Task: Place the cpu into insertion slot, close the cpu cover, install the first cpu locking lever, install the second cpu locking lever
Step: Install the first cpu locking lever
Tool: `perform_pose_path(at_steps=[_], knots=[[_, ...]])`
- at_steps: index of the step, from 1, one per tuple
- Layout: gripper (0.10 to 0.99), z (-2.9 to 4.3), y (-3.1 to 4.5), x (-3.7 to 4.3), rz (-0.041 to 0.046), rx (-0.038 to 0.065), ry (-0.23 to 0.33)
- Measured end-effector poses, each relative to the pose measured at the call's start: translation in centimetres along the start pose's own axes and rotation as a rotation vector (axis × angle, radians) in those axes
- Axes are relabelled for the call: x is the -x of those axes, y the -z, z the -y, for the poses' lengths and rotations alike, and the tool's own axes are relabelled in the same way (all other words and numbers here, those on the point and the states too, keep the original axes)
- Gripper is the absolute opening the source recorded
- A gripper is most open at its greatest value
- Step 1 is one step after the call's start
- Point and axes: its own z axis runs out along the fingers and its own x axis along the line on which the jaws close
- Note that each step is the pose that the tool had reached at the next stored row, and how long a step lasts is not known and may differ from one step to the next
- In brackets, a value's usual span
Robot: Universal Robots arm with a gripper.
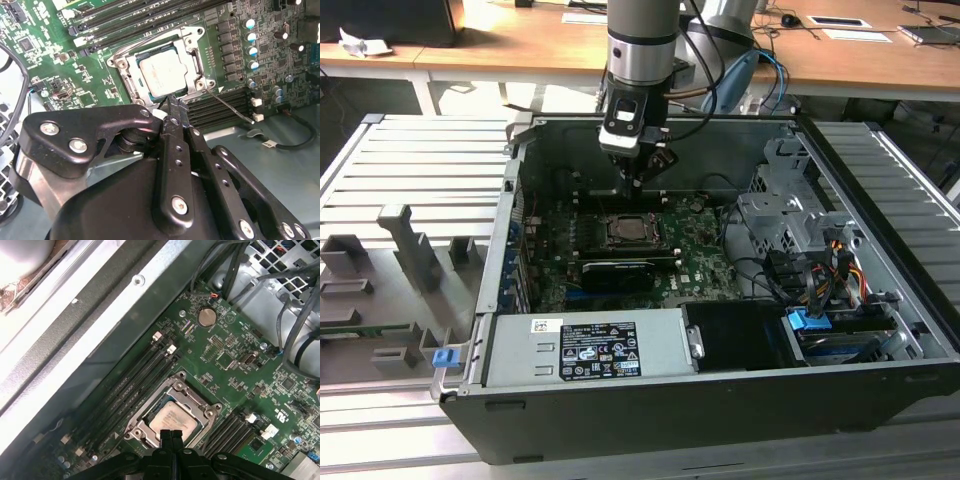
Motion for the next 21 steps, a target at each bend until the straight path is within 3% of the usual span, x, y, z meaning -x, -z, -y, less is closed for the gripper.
perform_pose_path(at_steps=[21], knots=[[0.106, 0.0, 0.0, 0.0, 0.0001, 0.001, 0.033]])
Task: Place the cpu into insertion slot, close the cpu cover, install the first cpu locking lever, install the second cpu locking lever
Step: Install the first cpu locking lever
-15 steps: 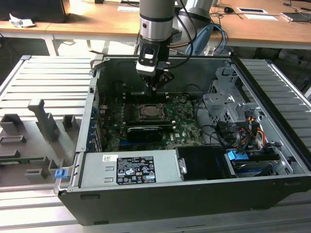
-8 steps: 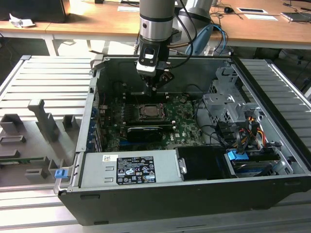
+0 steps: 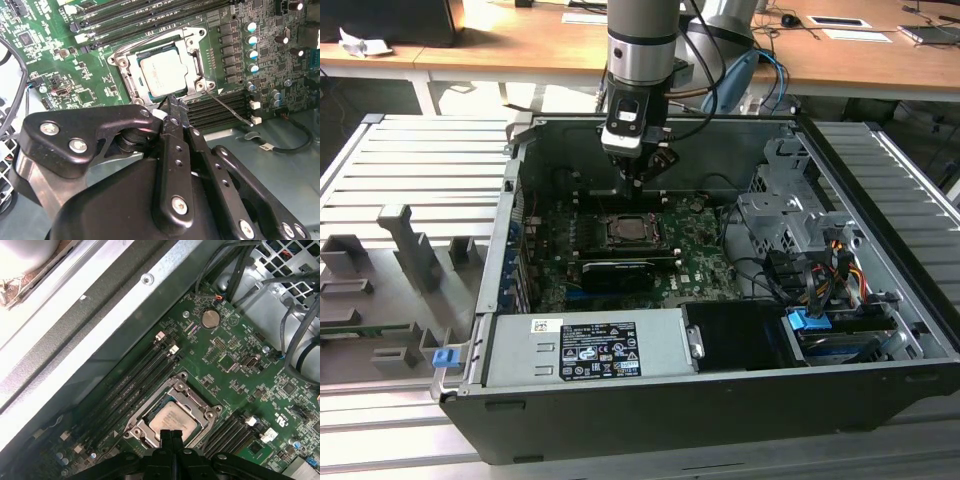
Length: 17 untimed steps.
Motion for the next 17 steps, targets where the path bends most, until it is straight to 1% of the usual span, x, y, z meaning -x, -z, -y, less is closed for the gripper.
perform_pose_path(at_steps=[7, 11, 17], knots=[[0.106, 0.0, 0.0, 0.0, 0.0, 0.002, 0.089], [0.106, 0.0, 0.0, 0.0, 0.0, 0.002, 0.107], [0.106, 0.0, -0.01, 0.0, 0.0, 0.002, 0.114]])
